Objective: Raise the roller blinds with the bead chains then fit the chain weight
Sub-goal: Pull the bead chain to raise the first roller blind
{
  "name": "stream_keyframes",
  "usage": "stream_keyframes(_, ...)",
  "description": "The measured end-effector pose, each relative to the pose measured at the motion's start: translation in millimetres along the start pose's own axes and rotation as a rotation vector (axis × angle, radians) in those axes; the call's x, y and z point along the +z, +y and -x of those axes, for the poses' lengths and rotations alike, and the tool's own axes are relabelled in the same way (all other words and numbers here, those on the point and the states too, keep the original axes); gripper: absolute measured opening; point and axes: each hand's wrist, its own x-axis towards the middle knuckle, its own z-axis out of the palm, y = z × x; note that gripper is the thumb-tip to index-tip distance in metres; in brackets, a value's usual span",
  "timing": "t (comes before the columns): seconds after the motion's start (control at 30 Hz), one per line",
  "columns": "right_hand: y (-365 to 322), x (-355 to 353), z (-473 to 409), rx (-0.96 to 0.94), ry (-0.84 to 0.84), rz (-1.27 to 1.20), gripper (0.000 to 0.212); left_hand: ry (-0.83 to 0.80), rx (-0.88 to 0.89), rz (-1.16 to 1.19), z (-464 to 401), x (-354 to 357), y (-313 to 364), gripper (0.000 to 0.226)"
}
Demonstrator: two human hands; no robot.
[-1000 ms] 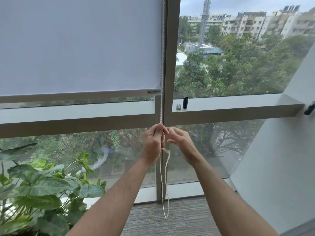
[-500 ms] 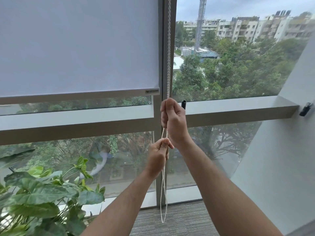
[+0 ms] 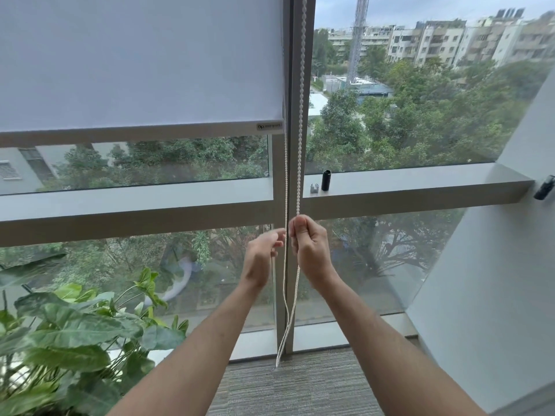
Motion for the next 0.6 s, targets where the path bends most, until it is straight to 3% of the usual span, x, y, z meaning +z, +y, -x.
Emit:
stream_keyframes(0.3,28,6,20,0.085,-0.027,0.030,0.039,-0.178,0.304,0.270,-16,20,102,0.034)
stream_keyframes(0.6,33,1,40,0.165,-0.116,0.025,0.043,-0.116,0.292,0.300,-15,30,95,0.036)
